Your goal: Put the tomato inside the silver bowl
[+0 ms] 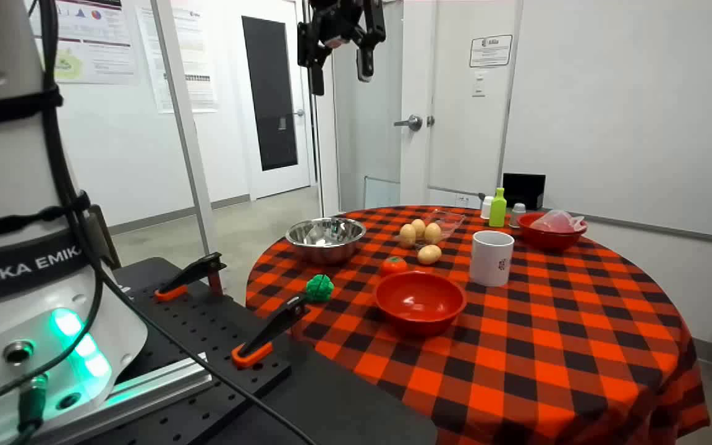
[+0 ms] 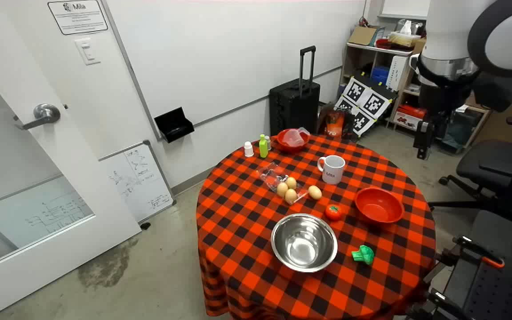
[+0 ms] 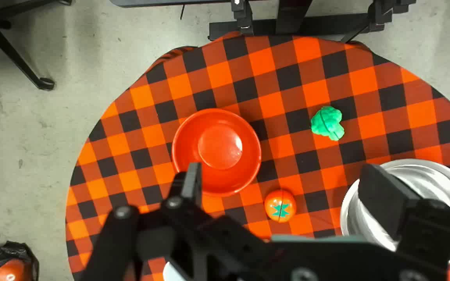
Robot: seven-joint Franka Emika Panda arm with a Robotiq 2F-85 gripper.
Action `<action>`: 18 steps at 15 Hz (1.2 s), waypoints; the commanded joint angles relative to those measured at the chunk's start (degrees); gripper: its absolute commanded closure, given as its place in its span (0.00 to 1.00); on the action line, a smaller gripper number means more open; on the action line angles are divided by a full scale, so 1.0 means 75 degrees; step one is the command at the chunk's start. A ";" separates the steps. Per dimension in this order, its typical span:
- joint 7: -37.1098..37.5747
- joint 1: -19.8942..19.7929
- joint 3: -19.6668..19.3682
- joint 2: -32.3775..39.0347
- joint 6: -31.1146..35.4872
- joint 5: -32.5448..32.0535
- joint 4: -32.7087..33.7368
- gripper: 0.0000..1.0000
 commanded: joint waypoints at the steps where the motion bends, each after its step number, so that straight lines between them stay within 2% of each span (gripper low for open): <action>1: 0.0036 0.0105 -0.0096 0.0002 -0.0020 -0.0038 0.0011 0.00; 10: -0.0076 0.0124 -0.0116 0.0047 -0.0015 -0.0040 0.0028 0.00; 15: -0.0083 0.0117 -0.0118 0.0681 0.0403 -0.0170 0.0161 0.00; 18: -0.0157 0.0117 -0.0141 0.1314 0.0973 -0.0225 0.0266 0.00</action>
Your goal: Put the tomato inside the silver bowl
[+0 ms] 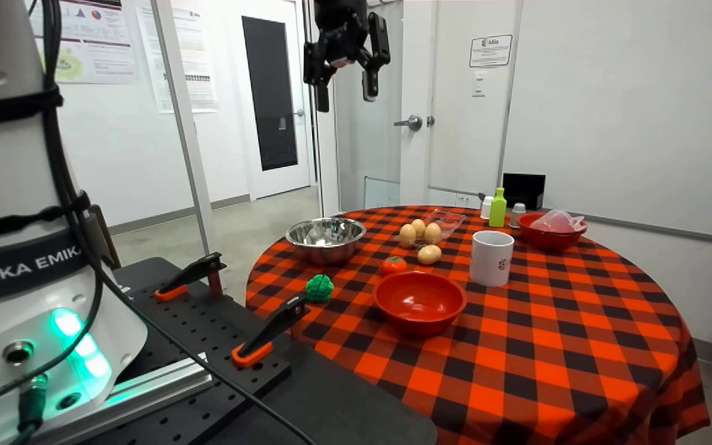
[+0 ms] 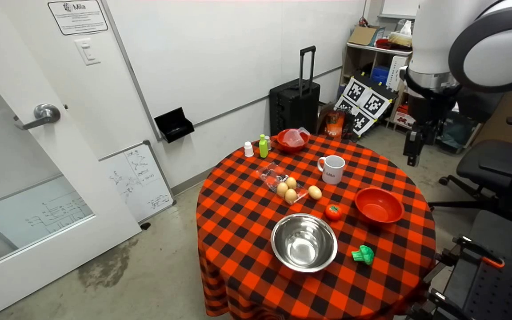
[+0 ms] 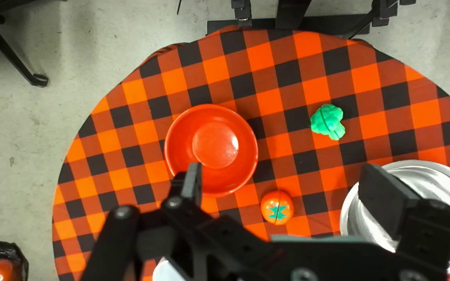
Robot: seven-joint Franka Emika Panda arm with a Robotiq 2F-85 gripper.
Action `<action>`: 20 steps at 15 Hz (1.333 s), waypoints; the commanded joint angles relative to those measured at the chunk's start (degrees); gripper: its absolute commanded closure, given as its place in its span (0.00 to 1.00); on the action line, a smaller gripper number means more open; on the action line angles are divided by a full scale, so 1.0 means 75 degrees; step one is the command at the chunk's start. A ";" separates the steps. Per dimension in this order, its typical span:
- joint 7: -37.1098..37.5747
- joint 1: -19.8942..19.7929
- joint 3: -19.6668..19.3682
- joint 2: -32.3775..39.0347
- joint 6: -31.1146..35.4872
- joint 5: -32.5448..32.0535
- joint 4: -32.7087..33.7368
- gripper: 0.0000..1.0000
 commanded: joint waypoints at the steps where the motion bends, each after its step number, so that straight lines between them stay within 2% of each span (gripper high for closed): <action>1: -0.0158 0.0075 -0.0142 0.0923 0.0633 -0.0187 0.0298 0.00; 7: -0.0582 0.0054 -0.0392 0.2210 0.2249 0.0014 0.0504 0.00; 12: -0.1118 0.0061 -0.0513 0.3528 0.3467 0.0544 0.0974 0.00; 17: -0.1945 -0.0044 -0.0285 0.4792 0.3704 0.1608 0.1737 0.00; 20: -0.2072 -0.0044 -0.0127 0.5444 0.3624 0.1754 0.2250 0.00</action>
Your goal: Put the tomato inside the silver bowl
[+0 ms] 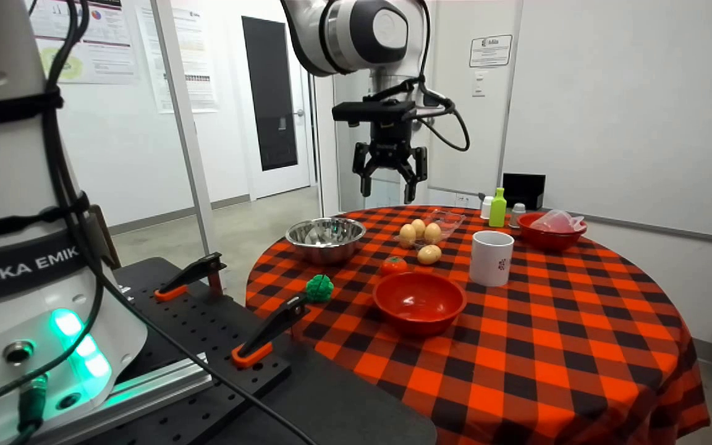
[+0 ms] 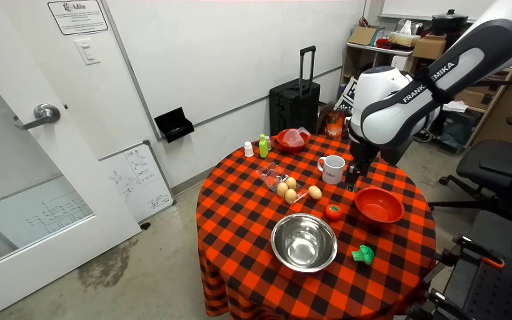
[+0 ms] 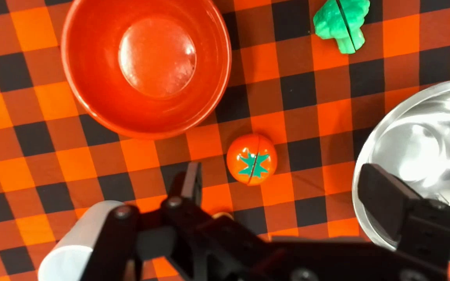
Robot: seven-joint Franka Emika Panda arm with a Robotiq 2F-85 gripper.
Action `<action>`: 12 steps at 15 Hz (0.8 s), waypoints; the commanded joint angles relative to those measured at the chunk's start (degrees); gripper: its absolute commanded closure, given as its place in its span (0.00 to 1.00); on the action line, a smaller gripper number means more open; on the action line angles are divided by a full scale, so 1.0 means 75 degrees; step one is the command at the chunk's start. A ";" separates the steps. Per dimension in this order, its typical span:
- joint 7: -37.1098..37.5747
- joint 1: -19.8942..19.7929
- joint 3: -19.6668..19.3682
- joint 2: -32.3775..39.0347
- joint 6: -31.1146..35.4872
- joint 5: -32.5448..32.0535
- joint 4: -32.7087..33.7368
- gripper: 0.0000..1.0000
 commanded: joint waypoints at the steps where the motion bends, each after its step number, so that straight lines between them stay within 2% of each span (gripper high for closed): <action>1: -0.0432 -0.0084 0.0275 0.0918 -0.0060 0.0400 0.0815 0.00; 5: -0.0417 -0.0084 0.0491 0.1636 -0.0078 0.0432 0.1380 0.00; 12: 0.0164 0.0229 0.0362 0.2471 -0.0226 0.0094 0.2073 0.00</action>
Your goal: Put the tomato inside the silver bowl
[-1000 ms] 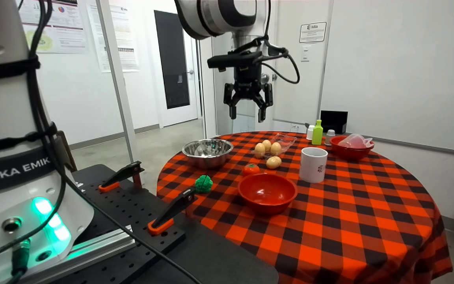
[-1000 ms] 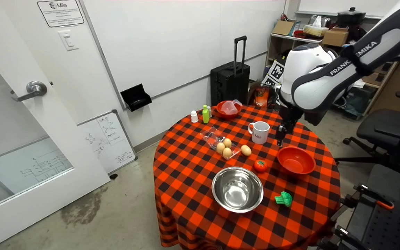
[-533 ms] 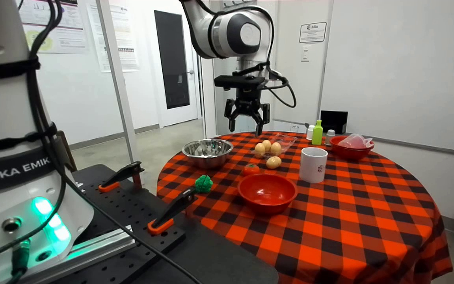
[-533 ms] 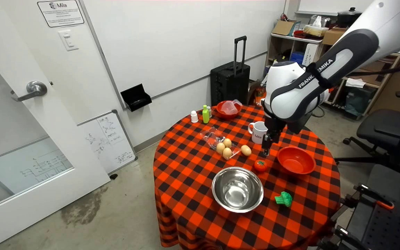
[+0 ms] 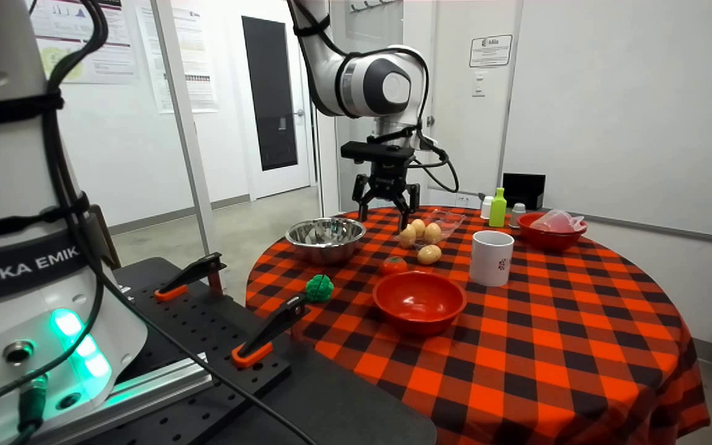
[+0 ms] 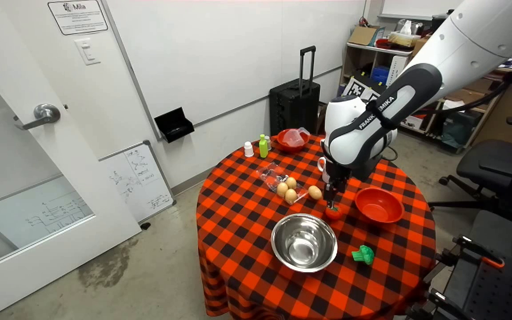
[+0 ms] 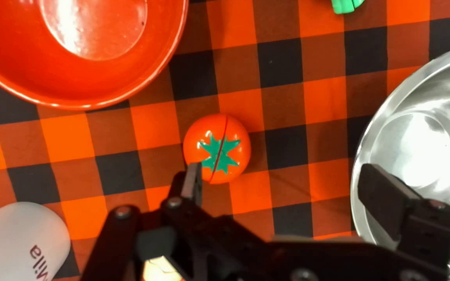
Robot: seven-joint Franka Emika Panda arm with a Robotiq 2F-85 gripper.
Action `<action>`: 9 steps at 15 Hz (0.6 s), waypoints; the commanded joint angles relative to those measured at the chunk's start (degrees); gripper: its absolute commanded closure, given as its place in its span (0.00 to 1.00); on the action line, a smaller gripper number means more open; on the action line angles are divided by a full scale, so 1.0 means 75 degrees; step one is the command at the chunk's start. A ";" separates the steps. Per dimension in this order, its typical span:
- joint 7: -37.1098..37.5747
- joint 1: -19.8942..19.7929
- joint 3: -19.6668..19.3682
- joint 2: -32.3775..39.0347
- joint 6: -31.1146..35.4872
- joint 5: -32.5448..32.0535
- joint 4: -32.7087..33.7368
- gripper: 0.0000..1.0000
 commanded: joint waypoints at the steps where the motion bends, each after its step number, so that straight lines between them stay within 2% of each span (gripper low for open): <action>1: 0.0379 0.0244 -0.0119 0.0476 -0.0220 -0.0159 0.0542 0.00; 9: 0.1553 0.0753 -0.0629 0.1003 -0.0295 -0.0517 0.0997 0.00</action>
